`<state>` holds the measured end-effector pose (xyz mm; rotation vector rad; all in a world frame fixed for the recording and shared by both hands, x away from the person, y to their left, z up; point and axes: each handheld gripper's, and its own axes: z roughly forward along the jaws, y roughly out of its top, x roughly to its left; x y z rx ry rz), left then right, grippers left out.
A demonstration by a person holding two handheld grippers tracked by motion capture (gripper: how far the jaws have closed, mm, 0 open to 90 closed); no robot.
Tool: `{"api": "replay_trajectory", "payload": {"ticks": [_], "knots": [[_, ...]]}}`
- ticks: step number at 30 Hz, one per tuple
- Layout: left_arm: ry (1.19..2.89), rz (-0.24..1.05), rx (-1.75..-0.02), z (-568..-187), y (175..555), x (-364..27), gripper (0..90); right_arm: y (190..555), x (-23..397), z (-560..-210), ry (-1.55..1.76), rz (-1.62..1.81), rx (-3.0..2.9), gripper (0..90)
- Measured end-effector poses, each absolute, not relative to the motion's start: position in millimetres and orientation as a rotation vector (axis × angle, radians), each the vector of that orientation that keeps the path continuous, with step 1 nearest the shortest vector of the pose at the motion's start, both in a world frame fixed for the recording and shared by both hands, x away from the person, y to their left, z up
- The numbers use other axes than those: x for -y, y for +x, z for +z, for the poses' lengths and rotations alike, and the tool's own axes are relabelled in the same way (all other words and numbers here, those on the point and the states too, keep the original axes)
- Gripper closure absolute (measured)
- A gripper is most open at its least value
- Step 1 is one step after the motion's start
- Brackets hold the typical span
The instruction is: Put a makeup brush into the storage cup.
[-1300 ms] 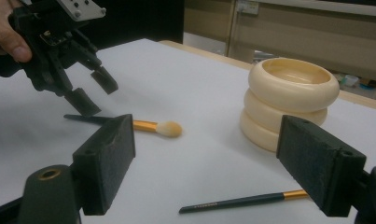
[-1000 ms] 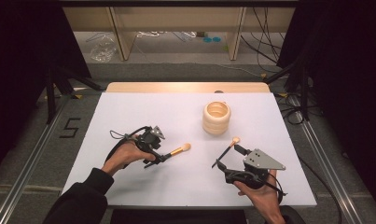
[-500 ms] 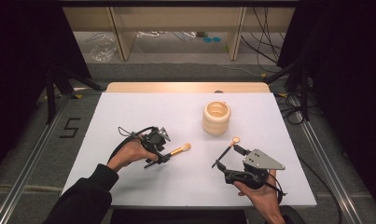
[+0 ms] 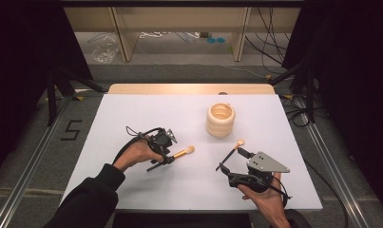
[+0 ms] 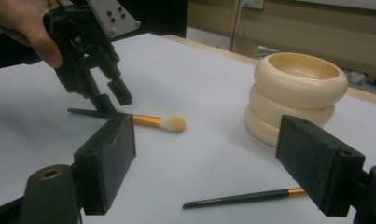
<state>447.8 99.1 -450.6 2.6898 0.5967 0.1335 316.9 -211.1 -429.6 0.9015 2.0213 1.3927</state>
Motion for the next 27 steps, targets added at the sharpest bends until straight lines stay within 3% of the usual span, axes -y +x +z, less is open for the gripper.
{"api": "replay_trajectory", "payload": {"ticks": [27], "knots": [[2.779,0.057,-0.616,-457,460,-92,69.8,318,211,-430,0.891,1.406,-2.021,21.4]]}}
